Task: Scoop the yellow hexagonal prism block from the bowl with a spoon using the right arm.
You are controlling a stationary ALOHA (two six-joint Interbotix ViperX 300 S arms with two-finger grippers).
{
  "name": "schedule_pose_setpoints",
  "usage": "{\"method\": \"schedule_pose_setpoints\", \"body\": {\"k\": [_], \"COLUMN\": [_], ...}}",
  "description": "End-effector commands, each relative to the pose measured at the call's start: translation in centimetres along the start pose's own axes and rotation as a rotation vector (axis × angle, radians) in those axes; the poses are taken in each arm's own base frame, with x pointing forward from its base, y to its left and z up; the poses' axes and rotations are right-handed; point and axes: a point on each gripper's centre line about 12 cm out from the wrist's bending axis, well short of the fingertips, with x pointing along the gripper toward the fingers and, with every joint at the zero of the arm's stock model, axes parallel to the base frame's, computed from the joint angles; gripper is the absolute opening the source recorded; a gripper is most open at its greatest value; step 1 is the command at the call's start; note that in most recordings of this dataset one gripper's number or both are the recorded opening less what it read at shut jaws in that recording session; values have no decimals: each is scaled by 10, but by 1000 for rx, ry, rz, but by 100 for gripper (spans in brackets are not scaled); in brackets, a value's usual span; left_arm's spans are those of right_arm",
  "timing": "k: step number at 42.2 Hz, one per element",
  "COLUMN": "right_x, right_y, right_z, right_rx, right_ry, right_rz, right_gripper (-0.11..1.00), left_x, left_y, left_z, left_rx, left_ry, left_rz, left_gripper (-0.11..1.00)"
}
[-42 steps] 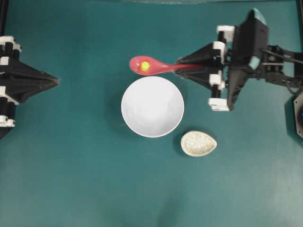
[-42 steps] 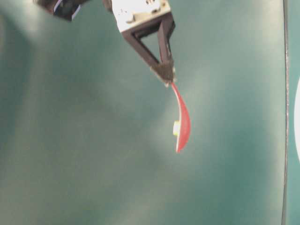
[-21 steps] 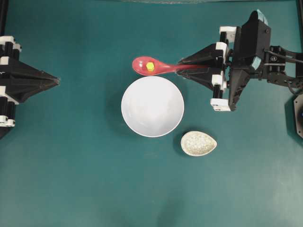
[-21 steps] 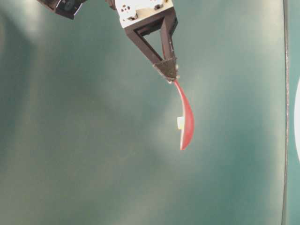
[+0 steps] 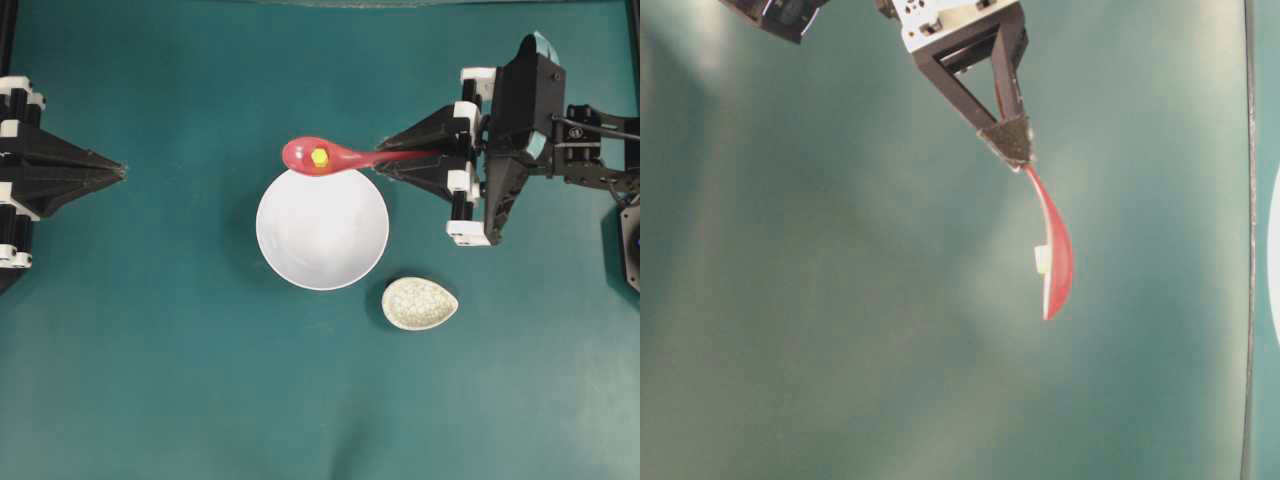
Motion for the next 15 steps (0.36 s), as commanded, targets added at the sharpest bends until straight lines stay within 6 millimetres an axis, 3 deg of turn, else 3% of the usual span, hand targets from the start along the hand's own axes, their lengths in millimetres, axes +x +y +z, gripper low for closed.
{"method": "schedule_pose_setpoints", "body": {"k": [1, 15], "right_x": [-1, -1], "right_y": [3, 4], "right_z": [11, 8], "right_rx": [5, 19], "right_ry": [-32, -23], "right_rz": [8, 11], "right_gripper": [21, 21], "left_x": [2, 3], "left_y": [0, 0], "left_z": [4, 3], "left_rx": [0, -9], "left_ry": [-8, 2], "left_rz": [0, 0], "left_gripper": [0, 0]}}
